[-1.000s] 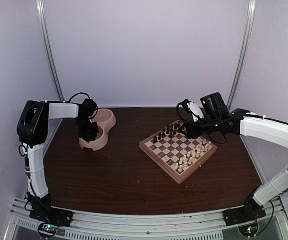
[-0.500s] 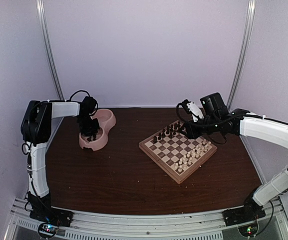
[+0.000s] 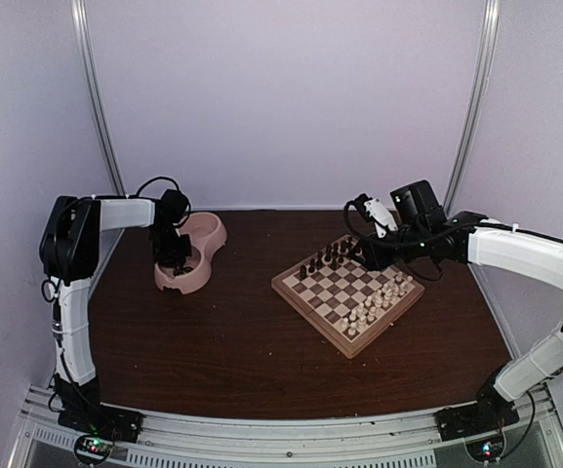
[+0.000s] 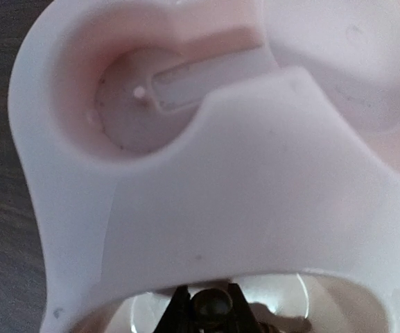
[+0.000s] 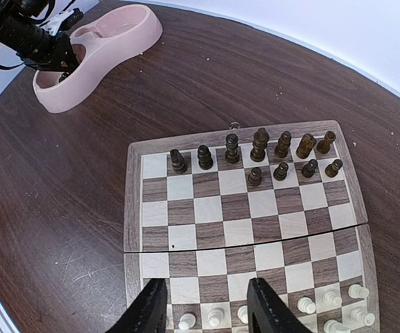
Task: Set up the chess pieces on the board
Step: Pick up the pawn from the storage box, then place the pawn on the chessboard.
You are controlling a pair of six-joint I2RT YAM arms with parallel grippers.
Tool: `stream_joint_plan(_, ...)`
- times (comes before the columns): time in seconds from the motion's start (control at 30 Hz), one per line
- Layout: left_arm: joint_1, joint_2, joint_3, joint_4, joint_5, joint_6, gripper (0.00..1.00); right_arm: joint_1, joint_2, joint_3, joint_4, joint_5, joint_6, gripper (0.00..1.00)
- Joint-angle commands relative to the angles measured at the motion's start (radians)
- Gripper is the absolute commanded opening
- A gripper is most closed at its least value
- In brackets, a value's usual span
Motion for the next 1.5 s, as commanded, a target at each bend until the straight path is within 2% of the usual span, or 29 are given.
stream_joint_plan(0.0, 0.004, -0.090, -0.035, -0.029, -0.024, 0.087, 0.12, 0.003, 0.010, 0.032, 0.008, -0.019, 0.006, 0.42)
stream_joint_plan(0.23, -0.016, -0.171, -0.068, -0.014, -0.017, 0.185, 0.12, 0.004, 0.007, 0.025, 0.016, -0.027, 0.018, 0.42)
stream_joint_plan(0.33, -0.025, -0.216, -0.104, 0.034, 0.052, 0.248, 0.12, 0.003, 0.016, 0.033, 0.016, -0.043, 0.027, 0.42)
stream_joint_plan(0.37, -0.030, -0.273, -0.164, 0.107, 0.153, 0.301, 0.09, 0.005, 0.036, 0.067, -0.006, -0.080, 0.040, 0.42)
stream_joint_plan(0.4, -0.033, -0.294, -0.182, 0.127, 0.195, 0.316, 0.09, 0.004, 0.042, 0.079, -0.012, -0.095, 0.047, 0.42)
stream_joint_plan(0.5, -0.064, -0.357, -0.225, 0.162, 0.258, 0.363, 0.07, 0.005, 0.058, 0.103, -0.024, -0.141, 0.064, 0.42)
stream_joint_plan(0.67, -0.197, -0.436, -0.242, 0.180, 0.286, 0.430, 0.06, 0.005, 0.082, 0.113, -0.024, -0.192, 0.084, 0.42)
stream_joint_plan(0.83, -0.335, -0.468, -0.272, 0.249, 0.331, 0.422, 0.07, 0.005, 0.076, 0.091, -0.012, -0.186, 0.088, 0.42)
stream_joint_plan(1.03, -0.461, -0.401, -0.299, 0.399, 0.363, 0.392, 0.08, 0.004, 0.046, 0.062, -0.011, -0.133, 0.097, 0.42)
stream_joint_plan(1.27, -0.564, -0.216, -0.186, 0.477, 0.380, 0.404, 0.08, -0.005, 0.022, 0.008, -0.019, -0.074, 0.127, 0.41)
stream_joint_plan(1.47, -0.615, -0.077, -0.097, 0.533, 0.403, 0.435, 0.08, -0.049, 0.050, -0.049, -0.001, -0.113, 0.169, 0.41)
